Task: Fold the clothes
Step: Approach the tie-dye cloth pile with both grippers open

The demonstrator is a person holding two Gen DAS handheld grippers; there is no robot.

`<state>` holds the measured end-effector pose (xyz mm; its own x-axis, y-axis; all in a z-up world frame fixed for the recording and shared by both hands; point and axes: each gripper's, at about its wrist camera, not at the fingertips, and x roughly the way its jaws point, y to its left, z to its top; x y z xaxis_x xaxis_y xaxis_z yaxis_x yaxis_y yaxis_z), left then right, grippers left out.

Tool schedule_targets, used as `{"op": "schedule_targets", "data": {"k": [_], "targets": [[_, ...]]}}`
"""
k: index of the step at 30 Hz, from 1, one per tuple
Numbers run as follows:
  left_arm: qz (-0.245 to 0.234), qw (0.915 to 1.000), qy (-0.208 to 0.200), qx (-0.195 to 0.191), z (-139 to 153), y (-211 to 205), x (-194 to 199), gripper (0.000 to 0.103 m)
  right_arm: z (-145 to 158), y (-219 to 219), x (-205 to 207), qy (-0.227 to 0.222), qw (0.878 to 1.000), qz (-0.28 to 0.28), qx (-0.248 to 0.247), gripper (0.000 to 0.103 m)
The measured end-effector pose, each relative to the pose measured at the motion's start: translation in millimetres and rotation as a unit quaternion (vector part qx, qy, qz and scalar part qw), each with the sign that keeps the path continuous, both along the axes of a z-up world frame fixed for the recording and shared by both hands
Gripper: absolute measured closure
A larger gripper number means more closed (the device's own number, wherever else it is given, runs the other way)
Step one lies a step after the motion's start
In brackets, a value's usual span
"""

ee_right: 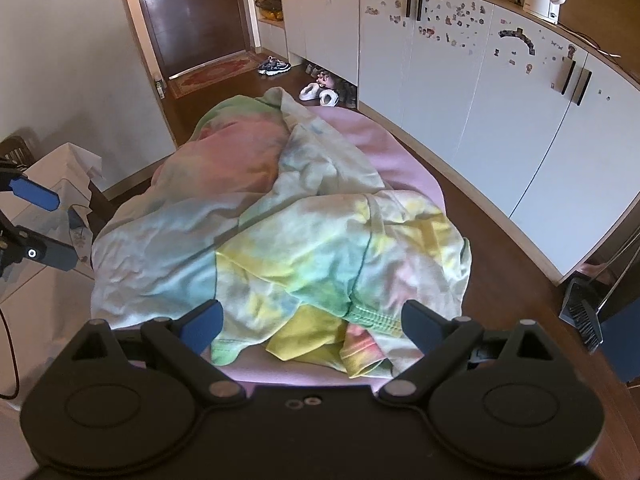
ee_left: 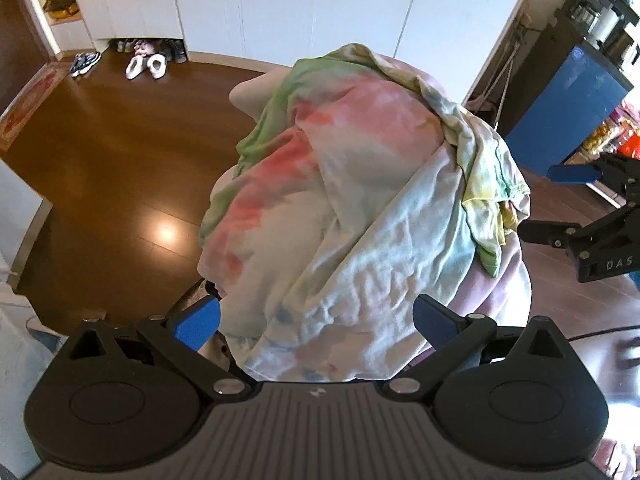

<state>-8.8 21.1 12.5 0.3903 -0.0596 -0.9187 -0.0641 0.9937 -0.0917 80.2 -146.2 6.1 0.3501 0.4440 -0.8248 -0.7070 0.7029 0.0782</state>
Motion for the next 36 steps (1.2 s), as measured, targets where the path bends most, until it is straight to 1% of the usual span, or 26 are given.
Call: {"op": "schedule_targets", "data": {"k": [7,16,21,26,28,33,36], "targets": [[0.019,0.9997,-0.012,0.006,4,5,-3,0.0,0,3,-2,-0.004,1.0,0.006,-0.004,0.0],[0.003,0.9995,-0.018,0.028,7,1,-7,0.0,2,5,-1,-0.007,1.0,0.006,-0.012,0.0],[-0.004,0.9989,-0.021,0.042,8,-2,-7,0.0,2,6,4,0.003,1.0,0.001,-0.02,0.0],[-0.011,0.9982,-0.021,0.055,7,-4,-3,0.0,3,7,12,0.031,0.999,0.005,-0.023,0.0],[-0.01,0.9982,-0.02,0.055,6,-3,0,0.0,4,7,15,0.038,0.999,0.01,-0.021,0.0],[-0.016,0.9988,-0.02,0.042,2,0,6,0.0,4,11,28,0.034,0.999,0.014,-0.027,0.0],[-0.012,0.9985,-0.021,0.049,-2,2,13,0.0,2,16,34,0.034,0.999,0.022,-0.033,0.0]]}}
